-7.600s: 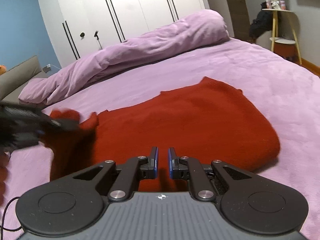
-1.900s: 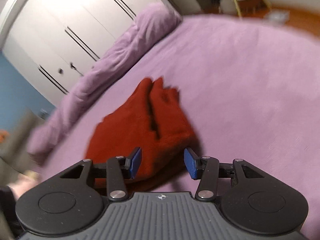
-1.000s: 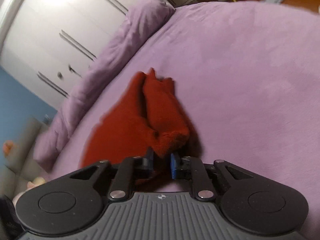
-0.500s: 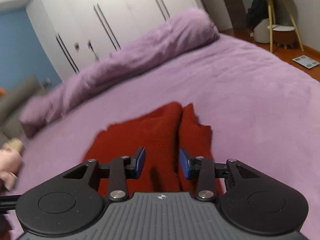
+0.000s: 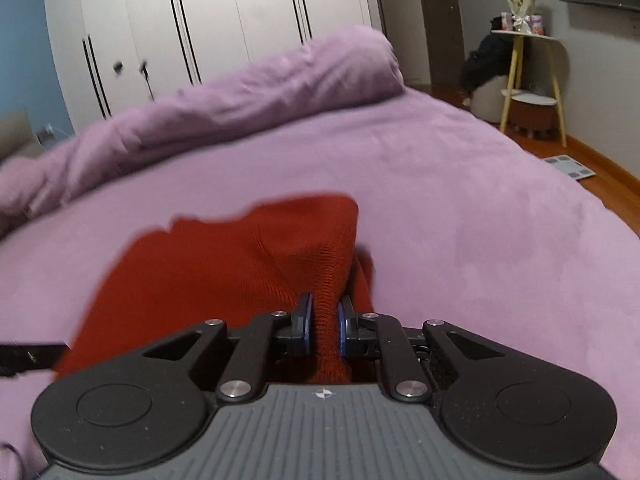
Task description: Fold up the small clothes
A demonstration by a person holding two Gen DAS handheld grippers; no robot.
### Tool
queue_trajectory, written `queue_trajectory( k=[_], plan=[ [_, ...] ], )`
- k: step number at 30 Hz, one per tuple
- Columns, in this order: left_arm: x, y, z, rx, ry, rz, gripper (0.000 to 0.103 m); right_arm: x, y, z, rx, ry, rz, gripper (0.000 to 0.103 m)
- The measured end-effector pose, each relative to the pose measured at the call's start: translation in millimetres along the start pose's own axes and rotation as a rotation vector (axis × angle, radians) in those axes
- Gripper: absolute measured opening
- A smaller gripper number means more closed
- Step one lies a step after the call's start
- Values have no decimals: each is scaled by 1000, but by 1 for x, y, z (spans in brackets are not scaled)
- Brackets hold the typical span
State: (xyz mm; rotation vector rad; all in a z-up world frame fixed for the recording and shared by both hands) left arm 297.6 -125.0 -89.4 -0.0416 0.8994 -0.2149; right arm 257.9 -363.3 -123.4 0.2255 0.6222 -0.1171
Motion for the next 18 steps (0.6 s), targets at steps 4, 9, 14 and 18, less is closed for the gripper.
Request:
queue_trajectory(
  k=[4, 9, 14, 18],
  plan=[
    [7, -1, -5, 14, 3, 13, 57, 5, -12, -3, 6, -14, 52, 11],
    [5, -3, -5, 28, 4, 28, 58, 0, -19, 0, 54, -16, 95, 13],
    [4, 0, -6, 35, 9, 46, 58, -33, -7, 10, 71, -71, 41, 25],
    [5, -1, -5, 23, 10, 50, 58, -39, 25, 11, -21, -62, 134, 25]
  ],
)
Point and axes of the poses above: each gripper's, at about its wrist camera, not at the fingertips, and x roughly the way its jaws point, y to its left, z to its top, the point moved 2 cm from there along x, roughly the way its jaws point, and after that the axes turned 1 degree about -z, right-handed, at the moved point
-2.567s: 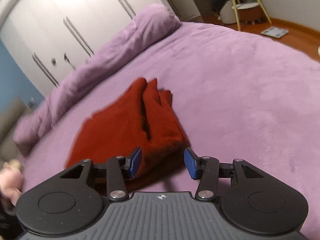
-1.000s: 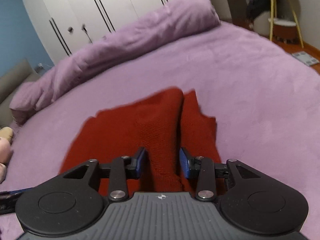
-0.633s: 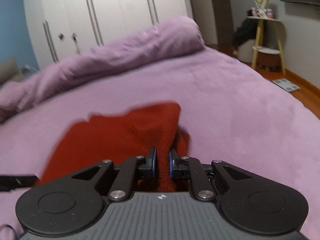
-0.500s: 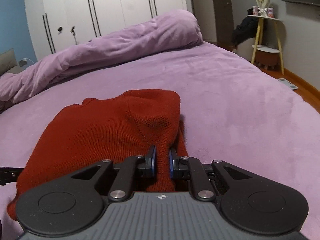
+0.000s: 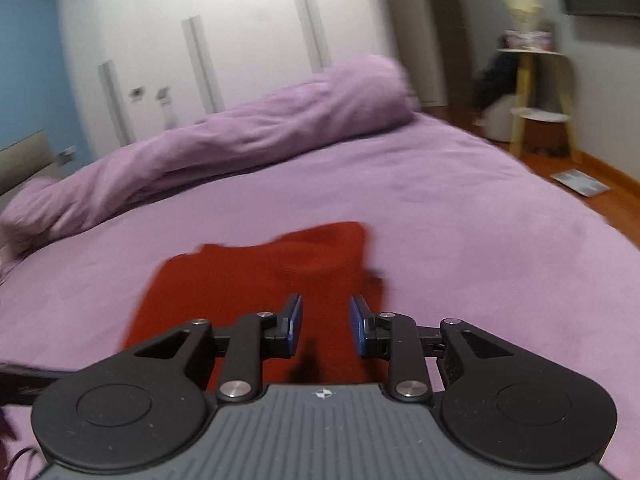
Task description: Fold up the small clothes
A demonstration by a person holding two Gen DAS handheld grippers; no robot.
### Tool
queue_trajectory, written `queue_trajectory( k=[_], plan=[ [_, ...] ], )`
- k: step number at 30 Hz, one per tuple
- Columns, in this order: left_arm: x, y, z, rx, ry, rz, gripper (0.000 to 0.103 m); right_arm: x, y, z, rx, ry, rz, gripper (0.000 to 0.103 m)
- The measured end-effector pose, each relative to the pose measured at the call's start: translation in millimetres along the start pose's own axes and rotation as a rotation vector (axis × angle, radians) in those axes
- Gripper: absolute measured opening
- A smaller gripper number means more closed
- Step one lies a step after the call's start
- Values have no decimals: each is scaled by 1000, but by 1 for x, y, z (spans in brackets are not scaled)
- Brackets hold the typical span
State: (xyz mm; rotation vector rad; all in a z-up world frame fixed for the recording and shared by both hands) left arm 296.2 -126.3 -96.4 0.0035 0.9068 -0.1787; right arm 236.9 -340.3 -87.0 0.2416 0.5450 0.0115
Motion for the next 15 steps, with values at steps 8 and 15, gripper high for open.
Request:
queue_trajectory(
  k=[8, 15],
  plan=[
    [-8, 12, -6, 7, 4, -20, 58, 12, 31, -42, -211, 97, 81, 22],
    [-27, 26, -36, -33, 26, -90, 57, -33, 7, -43, -78, 111, 95, 20]
  ],
)
Point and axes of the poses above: each gripper's, at about its wrist camera, not at the fingertips, and x roughly the way its jaws point, y to its left, z to its top, the point moved 2 cm from there along x, roughly the way its jaws point, and after that the axes turned 1 degree about -z, right-handed, at the moved point
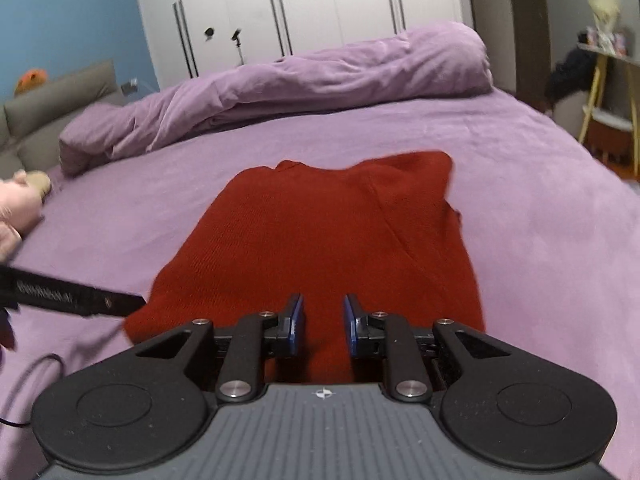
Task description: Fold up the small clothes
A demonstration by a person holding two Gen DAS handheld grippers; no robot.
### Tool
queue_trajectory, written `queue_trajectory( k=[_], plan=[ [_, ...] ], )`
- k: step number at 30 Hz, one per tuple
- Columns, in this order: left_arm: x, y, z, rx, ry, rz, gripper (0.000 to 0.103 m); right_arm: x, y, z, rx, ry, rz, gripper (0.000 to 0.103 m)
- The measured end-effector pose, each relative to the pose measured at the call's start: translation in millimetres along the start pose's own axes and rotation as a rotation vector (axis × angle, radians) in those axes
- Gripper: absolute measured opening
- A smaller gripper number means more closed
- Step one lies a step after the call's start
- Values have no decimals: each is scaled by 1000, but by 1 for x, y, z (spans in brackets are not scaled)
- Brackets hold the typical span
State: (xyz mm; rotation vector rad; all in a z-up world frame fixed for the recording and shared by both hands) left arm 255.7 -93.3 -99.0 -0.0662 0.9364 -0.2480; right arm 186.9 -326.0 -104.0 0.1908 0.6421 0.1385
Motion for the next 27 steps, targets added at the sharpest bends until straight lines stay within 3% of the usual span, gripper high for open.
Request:
queue_trajectory(
  k=[4, 8, 13, 16, 19, 20, 22, 23, 25, 27],
  plan=[
    [-4, -5, 0, 1, -6, 10, 57, -17, -4, 0, 37, -27, -21, 20],
    [-13, -12, 13, -24, -54, -13, 57, -10, 6, 12, -6, -44, -17, 21],
    [4, -36, 22, 46, -43, -30, 57, 22, 11, 1, -133, 109, -61, 19],
    [19, -45, 14, 143, -31, -17, 60, 18, 4, -1, -166, 115, -22, 19],
    [21, -34, 16, 139, -22, -66, 62, 10, -13, 11, -61, 126, 60, 21],
    [19, -25, 19, 104, -3, -103, 62, 6, -23, 16, 7, 119, 93, 23],
    [17, -4, 27, 9, 18, -195, 61, -2, -47, 26, 141, 82, 151, 42],
    [18, 7, 32, -48, 23, -244, 61, -2, -59, 32, 210, 69, 175, 45],
    [25, 25, 40, -155, 36, -318, 61, 9, -86, 43, 329, 85, 174, 72],
    [36, 35, 47, -234, 42, -384, 61, 28, -107, 48, 406, 118, 198, 72]
  ],
)
Point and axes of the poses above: each gripper's, at about its wrist camera, not at the fingertips, and x roughly the way its jaws point, y to its left, z to its top, the point moved 2 cm from there along x, roughly the way its jaws point, and after that the axes turned 1 degree about -z, right-handed, at the moved point
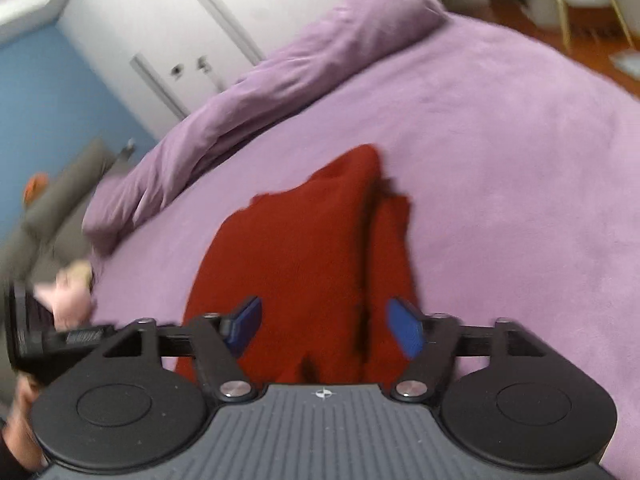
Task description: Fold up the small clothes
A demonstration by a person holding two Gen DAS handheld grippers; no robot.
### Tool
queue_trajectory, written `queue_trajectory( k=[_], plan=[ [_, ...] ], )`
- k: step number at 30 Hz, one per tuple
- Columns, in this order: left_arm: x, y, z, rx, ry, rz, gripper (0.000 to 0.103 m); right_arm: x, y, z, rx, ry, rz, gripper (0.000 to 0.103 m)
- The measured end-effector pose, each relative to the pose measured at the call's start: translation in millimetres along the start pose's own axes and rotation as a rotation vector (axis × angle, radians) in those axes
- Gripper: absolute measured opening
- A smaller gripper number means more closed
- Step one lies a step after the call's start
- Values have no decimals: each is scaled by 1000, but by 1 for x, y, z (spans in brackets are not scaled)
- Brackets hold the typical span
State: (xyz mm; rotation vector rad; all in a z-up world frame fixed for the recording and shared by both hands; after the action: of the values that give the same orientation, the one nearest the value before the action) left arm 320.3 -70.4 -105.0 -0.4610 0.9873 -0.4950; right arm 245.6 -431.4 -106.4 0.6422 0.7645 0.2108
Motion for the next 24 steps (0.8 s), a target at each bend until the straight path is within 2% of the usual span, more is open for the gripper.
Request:
queue_trajectory(
  k=[2, 4, 7, 9, 14, 22, 24],
  plan=[
    [15, 8, 6, -38, 12, -2, 62, 25, -22, 13, 132, 86, 43, 72],
    [29, 10, 12, -56, 25, -21, 62, 48, -33, 20, 199, 147, 76, 72],
    [44, 13, 20, -102, 30, -61, 61, 64, -34, 25, 208, 155, 110, 71],
    [50, 18, 23, -128, 22, -75, 61, 72, -35, 25, 231, 160, 125, 63],
    [59, 28, 26, -207, 29, -137, 60, 87, -43, 18, 310, 157, 189, 56],
    [57, 34, 30, -290, 21, -205, 68, 89, -50, 18, 334, 150, 221, 55],
    [55, 35, 29, -276, 18, -214, 70, 88, -53, 18, 338, 150, 228, 52]
  ],
)
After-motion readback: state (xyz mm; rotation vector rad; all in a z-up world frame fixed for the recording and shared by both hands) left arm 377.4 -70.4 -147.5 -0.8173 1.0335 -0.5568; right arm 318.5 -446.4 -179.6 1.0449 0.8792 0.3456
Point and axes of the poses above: each gripper's, at about its wrist camera, not at the fingertips, and x roughly the way its jaws point, y to its left, z to its top, the point moved 2 cm from there along x, roughly the way its jaws point, and after that the axes turned 1 degree about -z, right-handed, at the moved point
